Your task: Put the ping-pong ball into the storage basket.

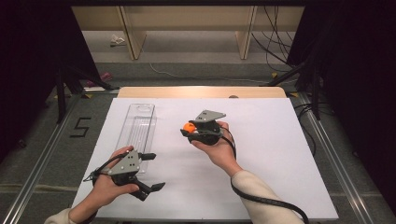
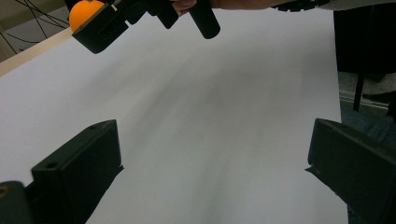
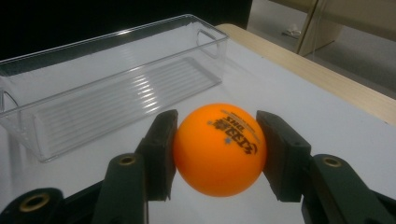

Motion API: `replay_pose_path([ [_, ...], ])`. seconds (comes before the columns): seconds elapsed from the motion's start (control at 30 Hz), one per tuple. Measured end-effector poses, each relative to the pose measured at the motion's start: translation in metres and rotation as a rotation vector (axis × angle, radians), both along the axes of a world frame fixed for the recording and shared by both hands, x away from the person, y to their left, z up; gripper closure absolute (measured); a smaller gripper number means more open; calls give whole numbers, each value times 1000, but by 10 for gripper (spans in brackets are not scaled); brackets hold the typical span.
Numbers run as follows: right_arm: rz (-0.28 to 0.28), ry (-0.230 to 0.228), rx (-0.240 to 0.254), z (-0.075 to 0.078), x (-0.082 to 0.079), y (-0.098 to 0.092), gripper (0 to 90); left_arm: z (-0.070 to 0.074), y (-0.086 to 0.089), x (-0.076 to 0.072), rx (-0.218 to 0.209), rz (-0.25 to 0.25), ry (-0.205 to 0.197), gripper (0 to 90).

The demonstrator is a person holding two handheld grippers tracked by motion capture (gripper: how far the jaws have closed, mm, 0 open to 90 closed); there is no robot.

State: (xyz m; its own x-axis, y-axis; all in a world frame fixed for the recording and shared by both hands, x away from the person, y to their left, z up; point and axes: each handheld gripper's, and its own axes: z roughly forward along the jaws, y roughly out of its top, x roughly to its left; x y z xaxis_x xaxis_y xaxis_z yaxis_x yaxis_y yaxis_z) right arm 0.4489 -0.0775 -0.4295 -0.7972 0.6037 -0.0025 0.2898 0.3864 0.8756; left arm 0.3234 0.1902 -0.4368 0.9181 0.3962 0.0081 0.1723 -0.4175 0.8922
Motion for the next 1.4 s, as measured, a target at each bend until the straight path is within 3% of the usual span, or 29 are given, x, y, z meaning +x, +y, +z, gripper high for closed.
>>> replay_pose_path([
  [1.4,30,0,14,1,3,19,516,0,0,0,0,-1,1,25],
])
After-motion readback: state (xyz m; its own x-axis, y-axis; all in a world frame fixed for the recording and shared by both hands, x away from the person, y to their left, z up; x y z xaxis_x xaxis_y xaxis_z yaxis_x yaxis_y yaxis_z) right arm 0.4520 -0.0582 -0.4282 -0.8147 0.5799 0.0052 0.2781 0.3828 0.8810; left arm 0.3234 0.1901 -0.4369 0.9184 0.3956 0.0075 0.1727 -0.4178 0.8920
